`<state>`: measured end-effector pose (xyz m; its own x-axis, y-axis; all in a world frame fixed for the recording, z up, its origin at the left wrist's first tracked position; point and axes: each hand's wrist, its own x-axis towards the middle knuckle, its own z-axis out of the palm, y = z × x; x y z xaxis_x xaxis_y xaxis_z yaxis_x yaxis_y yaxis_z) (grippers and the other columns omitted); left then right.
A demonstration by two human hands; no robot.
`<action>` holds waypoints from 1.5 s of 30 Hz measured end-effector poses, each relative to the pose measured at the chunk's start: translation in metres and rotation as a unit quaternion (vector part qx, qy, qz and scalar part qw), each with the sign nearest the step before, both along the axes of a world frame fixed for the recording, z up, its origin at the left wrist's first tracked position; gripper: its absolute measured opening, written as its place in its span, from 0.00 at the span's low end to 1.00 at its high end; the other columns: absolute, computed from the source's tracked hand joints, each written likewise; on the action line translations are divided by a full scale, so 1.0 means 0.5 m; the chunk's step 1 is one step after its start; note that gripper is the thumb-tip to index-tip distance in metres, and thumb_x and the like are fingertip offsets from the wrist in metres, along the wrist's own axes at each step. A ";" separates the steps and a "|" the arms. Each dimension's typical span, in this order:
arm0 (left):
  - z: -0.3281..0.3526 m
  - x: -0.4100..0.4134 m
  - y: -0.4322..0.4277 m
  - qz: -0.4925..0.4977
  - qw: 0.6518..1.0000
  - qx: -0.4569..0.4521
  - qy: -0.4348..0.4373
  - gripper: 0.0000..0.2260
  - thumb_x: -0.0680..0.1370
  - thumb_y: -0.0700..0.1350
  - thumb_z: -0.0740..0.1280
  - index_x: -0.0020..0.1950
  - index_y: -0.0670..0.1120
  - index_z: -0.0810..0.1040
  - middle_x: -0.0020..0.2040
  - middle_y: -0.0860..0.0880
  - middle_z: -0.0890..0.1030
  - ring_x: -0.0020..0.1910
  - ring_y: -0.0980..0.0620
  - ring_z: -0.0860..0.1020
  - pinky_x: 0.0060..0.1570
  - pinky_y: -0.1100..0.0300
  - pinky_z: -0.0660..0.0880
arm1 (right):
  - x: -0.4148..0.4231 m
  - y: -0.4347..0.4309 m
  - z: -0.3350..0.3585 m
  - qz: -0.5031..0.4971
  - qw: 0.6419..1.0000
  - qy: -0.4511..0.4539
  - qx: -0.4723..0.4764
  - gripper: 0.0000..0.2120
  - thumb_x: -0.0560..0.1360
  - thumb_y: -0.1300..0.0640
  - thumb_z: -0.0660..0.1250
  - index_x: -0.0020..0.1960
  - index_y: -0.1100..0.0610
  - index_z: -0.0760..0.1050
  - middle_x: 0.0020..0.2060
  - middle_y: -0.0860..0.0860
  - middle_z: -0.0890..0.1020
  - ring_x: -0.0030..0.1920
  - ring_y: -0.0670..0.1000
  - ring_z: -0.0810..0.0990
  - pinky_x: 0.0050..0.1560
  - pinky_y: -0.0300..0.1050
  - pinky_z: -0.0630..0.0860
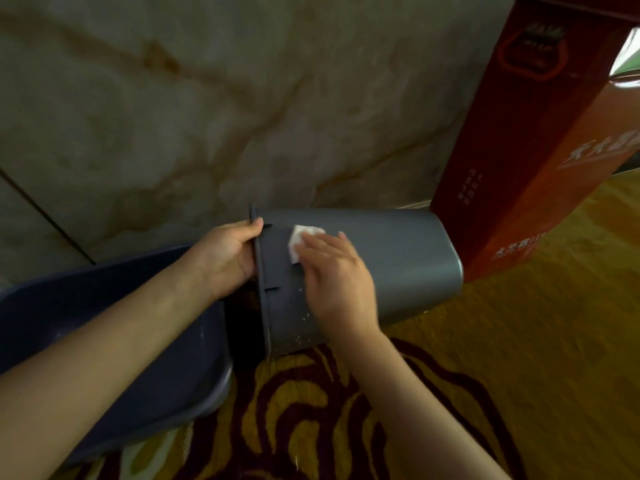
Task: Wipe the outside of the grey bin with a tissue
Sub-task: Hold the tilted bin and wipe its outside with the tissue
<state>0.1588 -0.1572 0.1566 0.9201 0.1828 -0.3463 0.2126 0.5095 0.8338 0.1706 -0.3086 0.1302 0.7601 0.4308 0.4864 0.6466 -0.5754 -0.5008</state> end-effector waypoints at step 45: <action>-0.008 0.086 0.043 0.085 0.993 0.055 0.055 0.10 0.81 0.43 0.57 0.44 0.45 0.75 0.26 0.52 0.83 0.34 0.55 0.81 0.31 0.60 0.79 | 0.136 -0.181 -0.114 -0.259 0.960 -0.005 0.104 0.12 0.76 0.66 0.64 0.58 0.62 0.77 0.59 0.57 0.80 0.63 0.55 0.75 0.69 0.53 0.66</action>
<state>0.2018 -0.1359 0.1525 0.8305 0.3746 -0.4121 0.2236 0.4535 0.8627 0.2385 -0.3989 0.0730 0.8415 -0.1107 0.5288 0.3063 -0.7085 -0.6358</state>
